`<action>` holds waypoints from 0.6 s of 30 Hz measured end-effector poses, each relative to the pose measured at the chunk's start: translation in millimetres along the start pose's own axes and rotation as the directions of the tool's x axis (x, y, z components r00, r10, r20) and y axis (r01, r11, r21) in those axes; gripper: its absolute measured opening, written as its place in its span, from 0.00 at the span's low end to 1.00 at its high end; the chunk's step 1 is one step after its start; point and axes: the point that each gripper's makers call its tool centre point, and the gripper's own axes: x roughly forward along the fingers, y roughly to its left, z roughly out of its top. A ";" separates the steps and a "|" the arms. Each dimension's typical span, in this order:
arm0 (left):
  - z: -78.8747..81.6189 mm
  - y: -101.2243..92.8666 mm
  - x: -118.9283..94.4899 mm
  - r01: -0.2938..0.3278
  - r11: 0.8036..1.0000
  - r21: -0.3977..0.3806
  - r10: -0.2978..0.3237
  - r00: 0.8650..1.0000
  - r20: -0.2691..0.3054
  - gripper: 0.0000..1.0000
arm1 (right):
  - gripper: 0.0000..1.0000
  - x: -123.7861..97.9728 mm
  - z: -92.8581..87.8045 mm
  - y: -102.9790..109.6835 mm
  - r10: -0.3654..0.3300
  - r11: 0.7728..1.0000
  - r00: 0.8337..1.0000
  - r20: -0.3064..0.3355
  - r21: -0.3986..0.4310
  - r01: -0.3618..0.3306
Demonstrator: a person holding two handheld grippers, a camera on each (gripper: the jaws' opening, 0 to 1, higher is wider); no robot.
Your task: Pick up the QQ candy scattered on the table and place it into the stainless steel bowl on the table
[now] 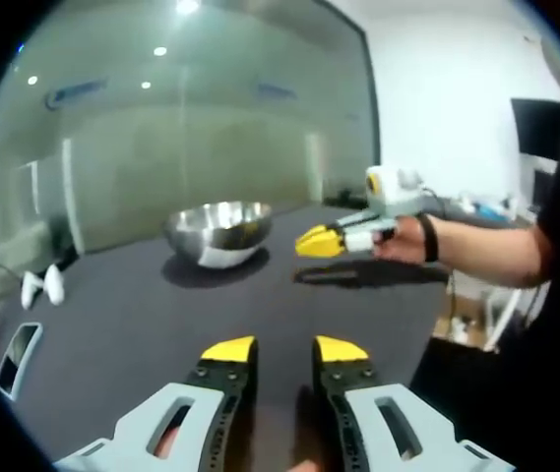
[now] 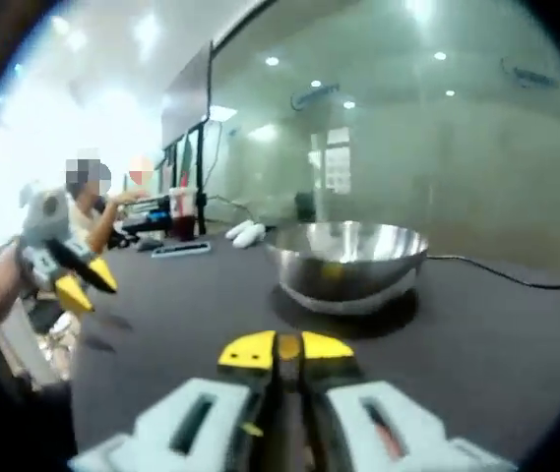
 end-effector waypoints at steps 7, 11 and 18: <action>-1.4 1.4 0.6 -0.006 1.000 0.005 0.006 1.000 -0.005 0.24 | 0.09 5.8 48.9 -11.3 -0.072 0.996 0.991 0.113 -0.047 0.078; -1.4 2.4 -0.9 -0.010 1.000 0.004 0.010 1.000 -0.003 0.24 | 0.09 16.5 72.4 -20.3 -0.104 0.993 0.984 0.148 -0.048 0.112; 0.2 5.3 -2.1 -0.021 1.000 0.001 0.021 1.000 0.007 0.24 | 0.09 47.6 81.8 -43.4 -0.169 0.984 0.977 0.127 -0.030 0.175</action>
